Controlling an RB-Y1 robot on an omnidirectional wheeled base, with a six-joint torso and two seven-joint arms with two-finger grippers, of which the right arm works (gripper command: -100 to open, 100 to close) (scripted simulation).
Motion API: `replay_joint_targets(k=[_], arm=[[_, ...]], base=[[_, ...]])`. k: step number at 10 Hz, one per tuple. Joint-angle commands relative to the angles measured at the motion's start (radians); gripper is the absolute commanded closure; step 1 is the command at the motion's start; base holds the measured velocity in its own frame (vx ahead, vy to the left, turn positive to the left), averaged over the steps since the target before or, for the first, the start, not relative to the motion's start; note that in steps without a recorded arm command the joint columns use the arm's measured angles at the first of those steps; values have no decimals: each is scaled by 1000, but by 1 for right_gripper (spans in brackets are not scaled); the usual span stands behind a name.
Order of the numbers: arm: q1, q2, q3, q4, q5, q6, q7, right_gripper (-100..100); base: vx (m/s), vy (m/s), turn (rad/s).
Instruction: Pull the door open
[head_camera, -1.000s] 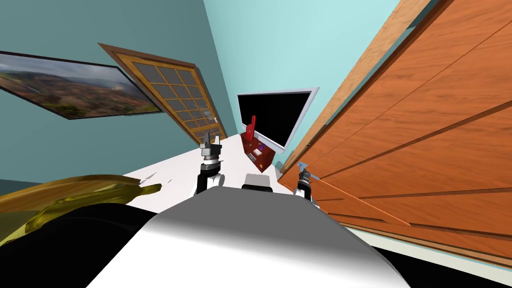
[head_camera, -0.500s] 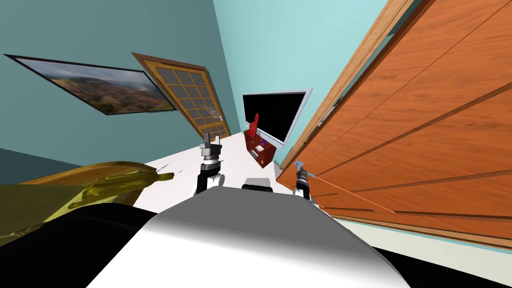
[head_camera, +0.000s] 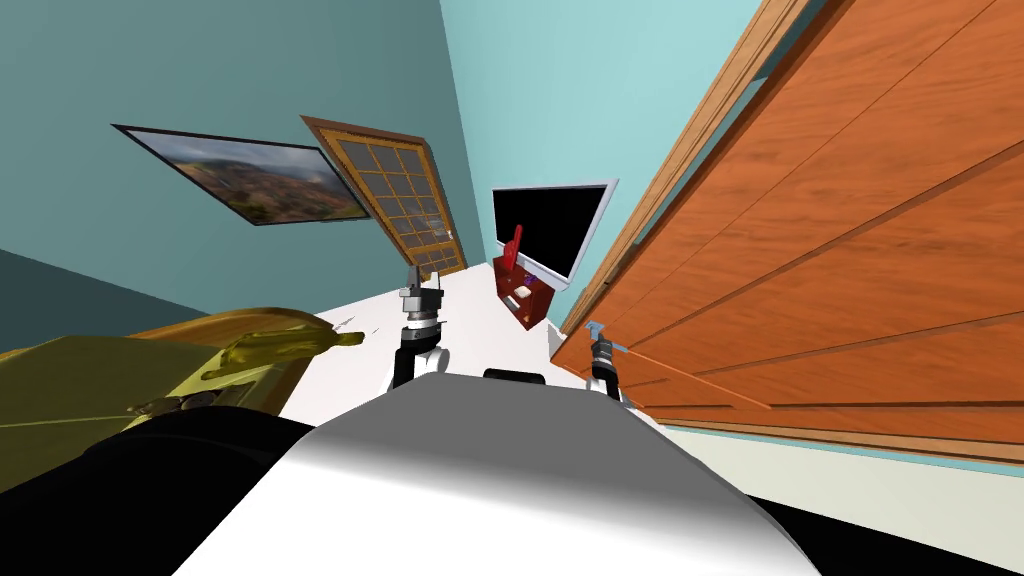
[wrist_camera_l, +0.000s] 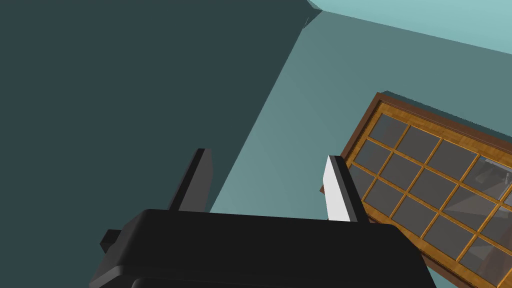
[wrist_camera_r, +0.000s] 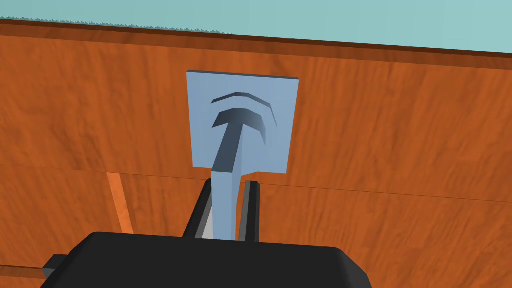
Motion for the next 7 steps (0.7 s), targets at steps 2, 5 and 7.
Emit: replay_joint_targets(k=[2, 5, 7], arm=[[10, -10, 25, -1, 14, -11, -26, 100], [21, -25, 53, -6, 31, -23, -55, 100], [27, -32, 69, -9, 40, -30, -72, 100]], base=[[-227, -12, 103], [-189, -30, 90], [-182, -26, 87]])
